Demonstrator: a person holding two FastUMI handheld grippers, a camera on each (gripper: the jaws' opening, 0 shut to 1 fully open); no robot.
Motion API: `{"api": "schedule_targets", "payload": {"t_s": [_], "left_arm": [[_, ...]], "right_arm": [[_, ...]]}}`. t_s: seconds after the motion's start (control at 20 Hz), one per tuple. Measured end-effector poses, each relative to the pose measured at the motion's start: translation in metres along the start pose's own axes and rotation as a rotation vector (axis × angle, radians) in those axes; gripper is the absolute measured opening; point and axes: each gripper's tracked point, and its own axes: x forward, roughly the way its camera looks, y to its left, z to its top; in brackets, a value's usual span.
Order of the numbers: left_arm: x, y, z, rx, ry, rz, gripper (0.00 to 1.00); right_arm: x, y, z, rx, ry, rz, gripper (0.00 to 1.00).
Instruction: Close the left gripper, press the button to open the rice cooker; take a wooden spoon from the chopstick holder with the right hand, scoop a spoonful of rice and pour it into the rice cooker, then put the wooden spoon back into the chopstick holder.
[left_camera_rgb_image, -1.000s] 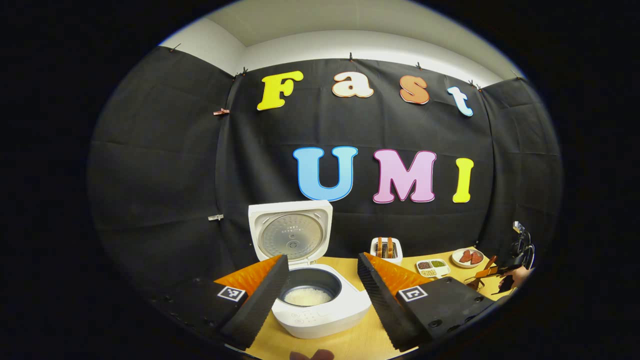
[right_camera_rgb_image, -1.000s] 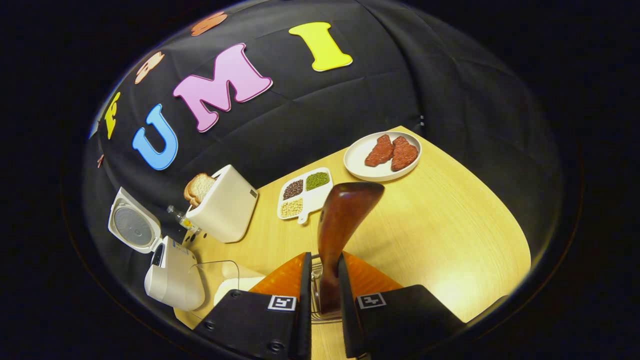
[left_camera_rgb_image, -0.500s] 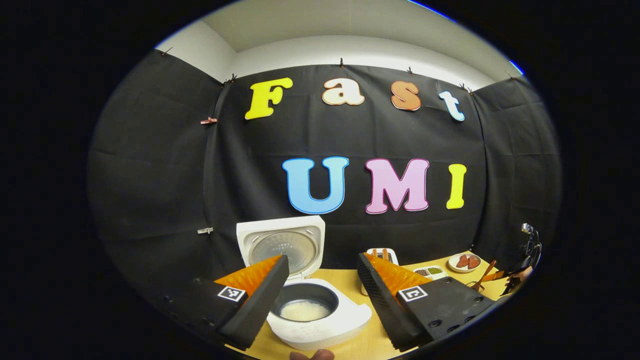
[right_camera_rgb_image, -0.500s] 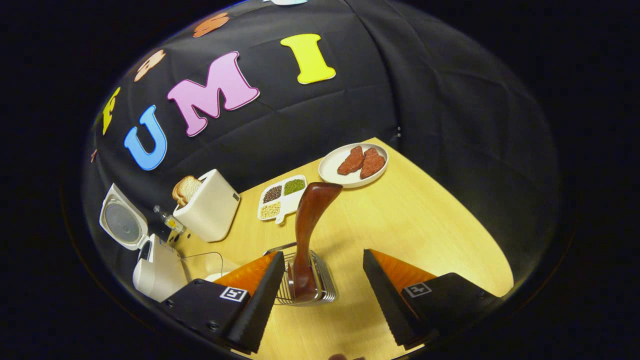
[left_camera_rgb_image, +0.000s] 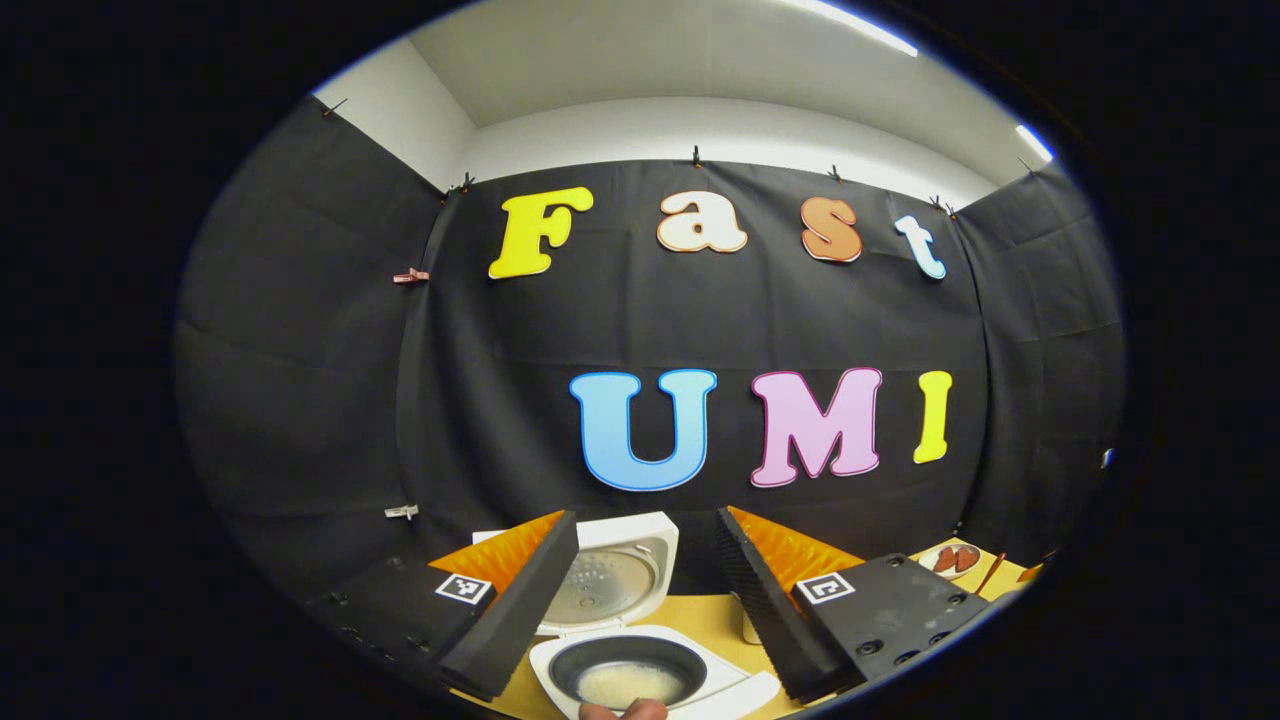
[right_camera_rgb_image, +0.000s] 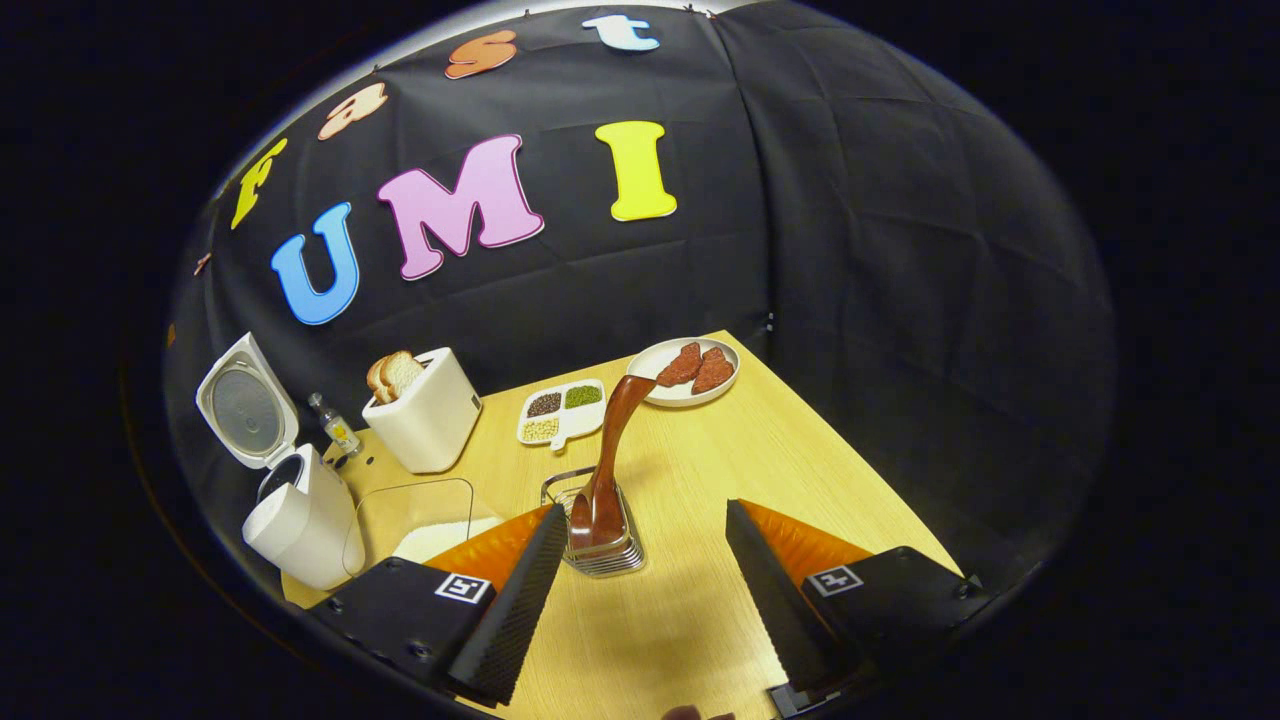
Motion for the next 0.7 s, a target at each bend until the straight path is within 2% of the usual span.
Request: {"api": "schedule_targets", "payload": {"t_s": [0.3, 0.45, 0.5, 0.55, 0.7], "left_arm": [[0.058, 0.023, 0.005, 0.035, -0.031, 0.012, 0.95], [0.088, 0.032, -0.003, 0.009, -0.017, 0.012, 0.94], [0.099, 0.036, -0.008, -0.003, -0.002, 0.018, 0.97], [0.110, 0.041, -0.014, -0.020, 0.021, 0.033, 0.94], [0.142, 0.053, -0.038, -0.085, 0.087, 0.069, 0.94]], "right_arm": [[-0.039, 0.012, 0.018, -0.062, -0.064, -0.037, 0.99], [-0.058, 0.021, 0.024, -0.094, -0.087, -0.050, 0.99], [-0.063, 0.025, 0.025, -0.099, -0.093, -0.051, 0.98], [-0.068, 0.029, 0.026, -0.101, -0.099, -0.053, 0.98], [-0.086, 0.032, 0.025, -0.122, -0.086, -0.064, 0.99]]}}
